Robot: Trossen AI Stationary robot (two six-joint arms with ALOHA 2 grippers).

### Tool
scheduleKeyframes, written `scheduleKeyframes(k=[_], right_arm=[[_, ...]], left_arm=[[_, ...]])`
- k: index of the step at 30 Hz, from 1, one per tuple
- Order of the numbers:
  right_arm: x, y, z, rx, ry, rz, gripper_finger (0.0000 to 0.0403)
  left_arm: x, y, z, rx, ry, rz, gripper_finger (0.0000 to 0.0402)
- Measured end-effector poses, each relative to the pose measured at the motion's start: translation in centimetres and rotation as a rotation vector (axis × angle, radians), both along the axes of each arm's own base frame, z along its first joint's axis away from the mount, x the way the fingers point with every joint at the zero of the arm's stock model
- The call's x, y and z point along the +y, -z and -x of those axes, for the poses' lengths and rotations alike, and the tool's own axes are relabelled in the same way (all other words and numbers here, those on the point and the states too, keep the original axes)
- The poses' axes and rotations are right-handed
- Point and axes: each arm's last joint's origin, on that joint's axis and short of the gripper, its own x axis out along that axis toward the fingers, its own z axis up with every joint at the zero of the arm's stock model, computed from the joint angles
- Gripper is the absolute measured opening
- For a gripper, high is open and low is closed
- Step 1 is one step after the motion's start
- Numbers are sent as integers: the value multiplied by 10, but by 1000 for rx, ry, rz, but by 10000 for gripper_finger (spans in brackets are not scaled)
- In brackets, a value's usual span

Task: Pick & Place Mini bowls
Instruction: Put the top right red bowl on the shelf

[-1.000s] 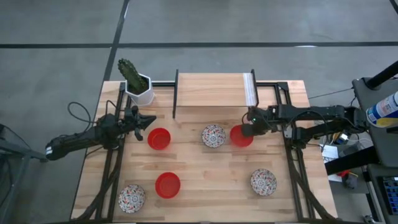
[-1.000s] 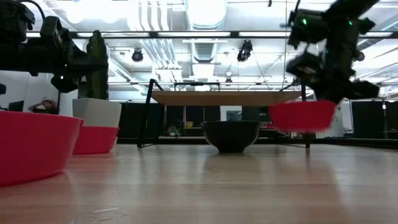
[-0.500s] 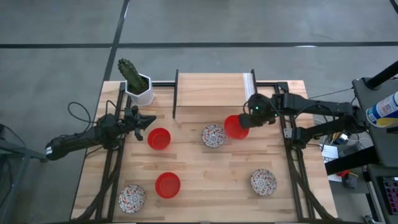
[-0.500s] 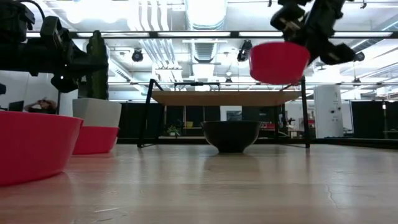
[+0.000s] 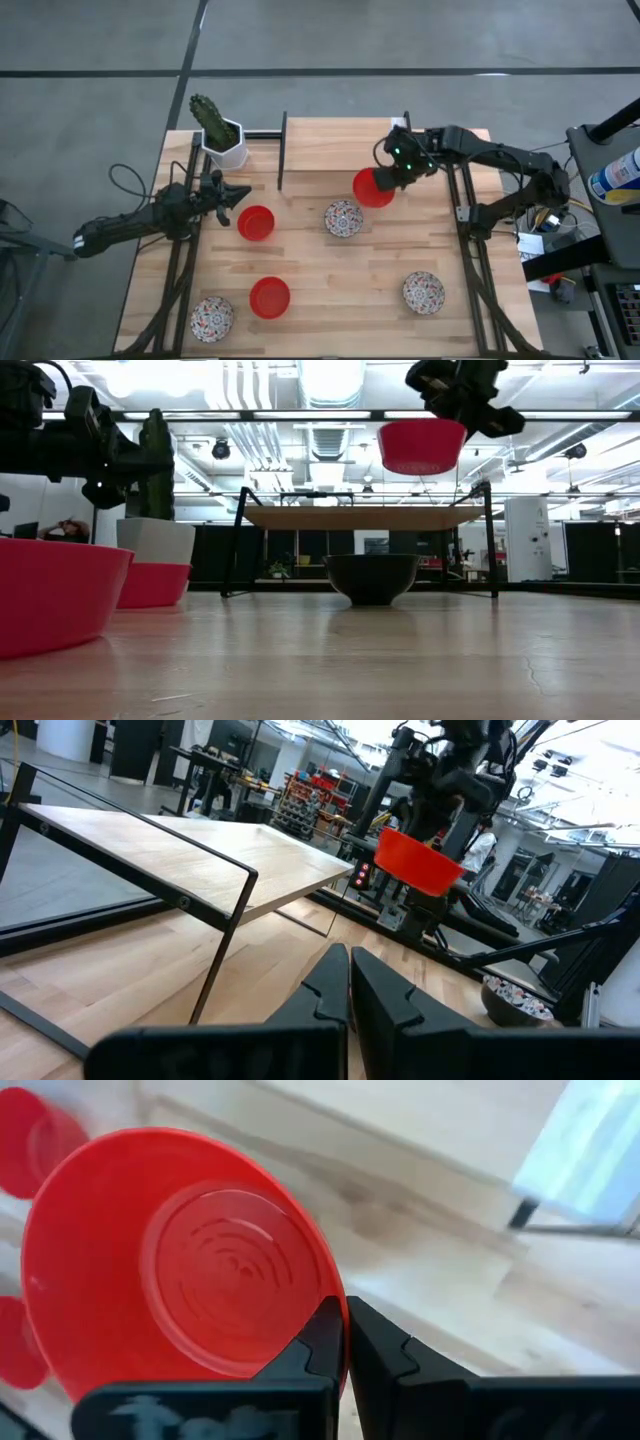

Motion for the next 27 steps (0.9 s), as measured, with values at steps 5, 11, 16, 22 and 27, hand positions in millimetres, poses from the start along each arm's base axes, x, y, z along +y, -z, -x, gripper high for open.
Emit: scheduleKeyframes(k=[5, 11, 16, 22, 27], right_arm=[[-21, -6, 0, 13, 6, 26, 8], [-45, -13, 10, -2, 59, 51, 8], [-67, -15, 21, -9, 127, 68, 8], [-89, -12, 31, 11, 180, 76, 8], [-108, -5, 31, 8, 209, 92, 8]], left_arm=[[0, 0, 0, 0, 0, 0, 9], [0, 0, 0, 0, 0, 0, 9], [0, 0, 0, 0, 0, 0, 9], [0, 0, 0, 0, 0, 0, 9], [0, 0, 0, 0, 0, 0, 9]])
